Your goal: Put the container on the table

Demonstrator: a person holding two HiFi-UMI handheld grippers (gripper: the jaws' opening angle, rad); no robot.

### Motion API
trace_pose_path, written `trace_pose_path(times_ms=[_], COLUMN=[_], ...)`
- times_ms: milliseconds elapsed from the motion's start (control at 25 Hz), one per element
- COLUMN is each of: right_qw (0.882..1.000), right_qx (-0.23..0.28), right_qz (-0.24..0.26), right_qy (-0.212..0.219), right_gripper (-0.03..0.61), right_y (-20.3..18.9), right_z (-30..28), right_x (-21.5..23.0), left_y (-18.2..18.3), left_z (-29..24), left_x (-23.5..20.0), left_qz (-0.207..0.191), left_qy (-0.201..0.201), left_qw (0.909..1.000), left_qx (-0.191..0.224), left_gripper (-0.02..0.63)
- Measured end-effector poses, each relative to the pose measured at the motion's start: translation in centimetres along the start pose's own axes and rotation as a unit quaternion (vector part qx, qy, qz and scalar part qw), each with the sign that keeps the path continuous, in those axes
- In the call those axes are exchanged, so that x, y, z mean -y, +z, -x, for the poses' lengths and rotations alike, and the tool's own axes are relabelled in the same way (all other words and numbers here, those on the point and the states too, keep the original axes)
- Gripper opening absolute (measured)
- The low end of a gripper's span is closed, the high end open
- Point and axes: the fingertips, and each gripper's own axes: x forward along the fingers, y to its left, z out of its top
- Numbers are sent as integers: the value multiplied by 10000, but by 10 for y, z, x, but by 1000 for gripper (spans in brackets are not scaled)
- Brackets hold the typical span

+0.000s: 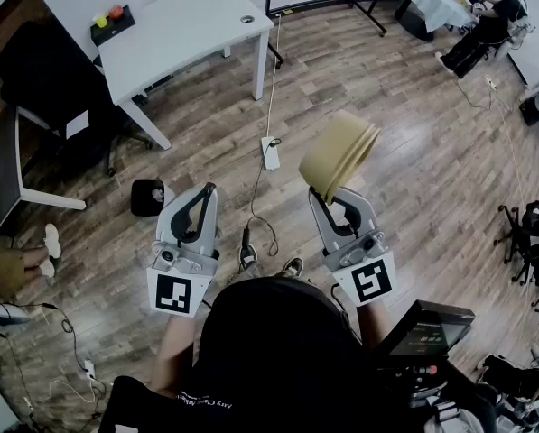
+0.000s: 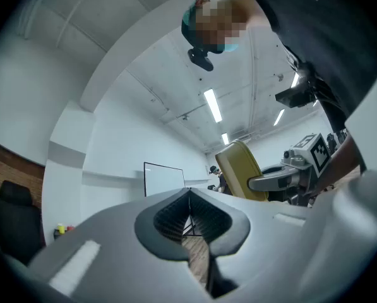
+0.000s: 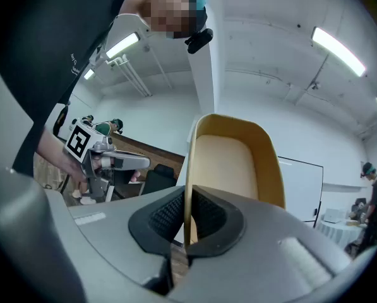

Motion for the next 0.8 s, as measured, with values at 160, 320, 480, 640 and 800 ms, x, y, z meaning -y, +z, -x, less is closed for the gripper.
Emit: trace_pose_path(times_ms=[160, 320, 480, 640, 800], right_qw=[9999, 9999, 9998, 9996, 9991], right_qx=[106, 70, 59, 60, 59], right_qz=[-114, -110, -164, -140, -188], right_qy=[31, 100, 131, 248, 377], right_gripper=[25, 26, 28, 28, 28], right_y=[-2, -6, -9, -16, -32], right_z=[-7, -22, -41, -60, -76], right_x=[0, -4, -3, 0, 20], left_y=[-5, -10, -16, -26, -38], left_z=[-4, -8, -15, -28, -54], left_x=[-2, -12, -25, -35, -42], left_qz=[-83, -84, -46, -59, -19], left_qy=[-33, -37, -17, 3, 89], left_qw=[10000, 10000, 10000, 9999, 9997], left_qx=[-23, -20, -35, -128, -219], left_gripper=[3, 3, 3, 3, 3])
